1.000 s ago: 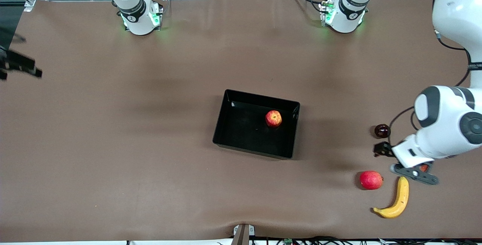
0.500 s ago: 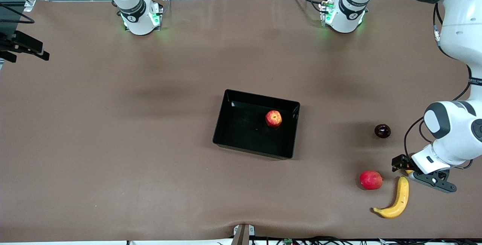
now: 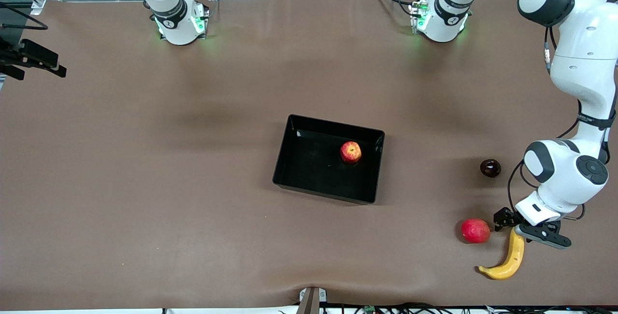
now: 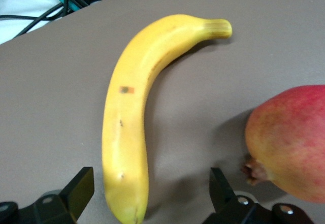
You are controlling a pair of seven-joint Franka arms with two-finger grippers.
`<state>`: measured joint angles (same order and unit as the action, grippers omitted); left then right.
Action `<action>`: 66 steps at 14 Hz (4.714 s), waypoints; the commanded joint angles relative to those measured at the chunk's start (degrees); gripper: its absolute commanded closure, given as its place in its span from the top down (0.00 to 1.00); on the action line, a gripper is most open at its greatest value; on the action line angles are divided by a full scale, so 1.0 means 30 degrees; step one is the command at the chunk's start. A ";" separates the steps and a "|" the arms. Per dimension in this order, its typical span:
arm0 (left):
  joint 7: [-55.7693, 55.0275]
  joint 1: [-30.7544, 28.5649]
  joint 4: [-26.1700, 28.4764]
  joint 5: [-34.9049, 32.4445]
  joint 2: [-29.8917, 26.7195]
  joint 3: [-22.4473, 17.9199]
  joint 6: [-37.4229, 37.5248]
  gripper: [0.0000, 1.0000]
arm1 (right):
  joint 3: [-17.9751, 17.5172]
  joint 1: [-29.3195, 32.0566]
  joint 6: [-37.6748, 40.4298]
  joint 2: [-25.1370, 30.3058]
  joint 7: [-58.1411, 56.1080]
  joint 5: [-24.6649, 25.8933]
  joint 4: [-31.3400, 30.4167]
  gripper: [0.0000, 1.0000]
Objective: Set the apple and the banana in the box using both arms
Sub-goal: 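Lower the left gripper onto the yellow banana and close it, then lift the banana off the table with the left gripper, then carry the banana over the black box with the left gripper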
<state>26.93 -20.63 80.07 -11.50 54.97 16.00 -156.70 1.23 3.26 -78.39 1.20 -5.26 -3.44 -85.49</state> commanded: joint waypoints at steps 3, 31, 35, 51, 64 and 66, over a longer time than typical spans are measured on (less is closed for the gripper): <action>0.1625 0.0111 -0.1287 -0.0120 0.1420 -0.0234 -0.2343 1.00 | -0.0087 -0.0032 -0.0239 0.0741 0.0053 0.0619 -0.0858 1.00; 0.1630 0.0317 -0.2959 0.0261 -0.1712 0.2137 0.5007 0.00 | -0.0058 0.0026 0.0113 0.0712 0.0082 0.0589 -0.0858 1.00; 0.1572 0.0169 -0.2754 0.0290 -0.1771 0.2373 0.5182 0.00 | -0.0058 0.0026 0.0113 0.0712 0.0082 0.0589 -0.0858 1.00; -1.5695 0.7161 0.4394 -0.0236 -0.8803 0.4483 0.9080 0.00 | 0.0001 0.0143 0.0288 0.0712 0.0082 0.0472 -0.0858 1.00; -2.8333 1.2237 0.6503 -0.5098 -0.6520 0.4483 0.5100 0.00 | 0.0001 0.0143 0.0318 0.0712 0.0082 0.0472 -0.0858 1.00; -3.0351 1.2619 0.6387 -0.6819 -0.5730 0.4424 0.4979 0.00 | 0.0001 0.0143 0.0318 0.0712 0.0082 0.0472 -0.0858 1.00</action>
<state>-58.11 15.98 99.23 -27.45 36.71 29.81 -140.17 1.50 3.33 -77.37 1.39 -5.21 -2.60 -86.33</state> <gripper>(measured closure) 0.630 0.000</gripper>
